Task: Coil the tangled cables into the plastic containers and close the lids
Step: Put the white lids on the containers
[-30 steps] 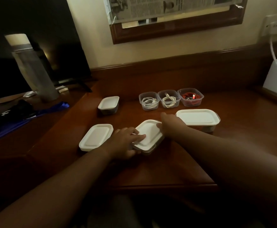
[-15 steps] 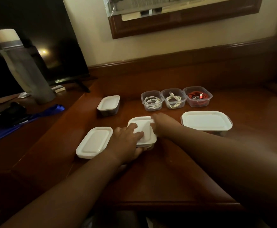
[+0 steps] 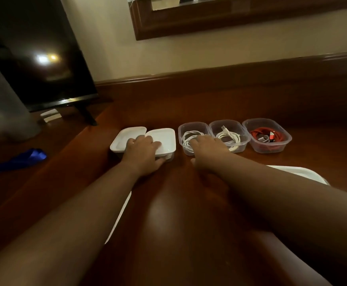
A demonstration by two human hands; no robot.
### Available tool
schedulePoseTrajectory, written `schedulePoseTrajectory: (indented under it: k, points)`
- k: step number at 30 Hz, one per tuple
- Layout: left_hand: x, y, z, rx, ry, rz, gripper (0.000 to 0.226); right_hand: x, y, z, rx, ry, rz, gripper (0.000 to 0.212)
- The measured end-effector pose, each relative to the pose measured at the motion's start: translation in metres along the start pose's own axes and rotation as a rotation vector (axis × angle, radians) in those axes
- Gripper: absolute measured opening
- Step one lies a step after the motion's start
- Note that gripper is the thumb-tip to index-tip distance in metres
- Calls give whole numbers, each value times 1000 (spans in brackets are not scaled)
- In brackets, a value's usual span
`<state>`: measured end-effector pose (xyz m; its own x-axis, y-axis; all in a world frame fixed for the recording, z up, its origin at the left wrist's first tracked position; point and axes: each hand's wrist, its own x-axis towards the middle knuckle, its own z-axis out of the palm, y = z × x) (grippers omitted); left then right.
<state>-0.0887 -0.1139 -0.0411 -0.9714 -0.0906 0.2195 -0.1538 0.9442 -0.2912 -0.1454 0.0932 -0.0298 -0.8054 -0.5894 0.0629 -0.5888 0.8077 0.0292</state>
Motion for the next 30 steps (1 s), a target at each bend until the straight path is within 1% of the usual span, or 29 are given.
schedulePoseTrajectory:
  k: [2,4,6,10,12,15,17,18,20,22,23,24,26,27,30]
  points:
    - [13,-7,9,-122,-61,-71,65,7,2,6,10,-33,9,66]
    - [22,-12,15,-293,-113,-135,62,10,3,11,3,-59,9,70]
    - [28,-14,20,-379,-132,-156,60,12,4,15,-5,-69,5,72]
    - [32,-16,24,-406,-93,-166,59,15,2,15,-18,-79,6,69]
    - [33,-17,26,-405,-100,-169,60,15,1,13,-29,-95,8,70]
    - [34,-18,22,-407,-166,-160,64,12,-2,10,-65,-105,1,69]
    - [31,-19,15,-411,-209,-156,74,9,-5,6,-72,-124,-1,69]
    - [27,-18,9,-401,-195,-153,80,6,-7,3,-72,-136,-1,69]
    - [13,-15,-4,-383,-76,-136,86,-2,-11,-4,-79,-154,-8,67]
    - [-11,-10,-19,-379,56,-108,75,-17,-17,-10,-68,-162,-14,59]
    - [-26,-8,-26,-368,80,-94,66,-26,-21,-12,-58,-160,-19,55]
    - [-41,-7,-32,-352,70,-84,55,-37,-24,-13,-51,-154,-27,53]
    - [-71,-6,-42,-313,-12,-91,38,-60,-30,-16,-37,-137,-50,52]
    - [-86,-6,-44,-282,-60,-97,34,-72,-32,-16,-26,-129,-61,53]
    - [-125,-12,-44,-210,-183,-140,35,-109,-39,-15,-2,-110,-121,58]
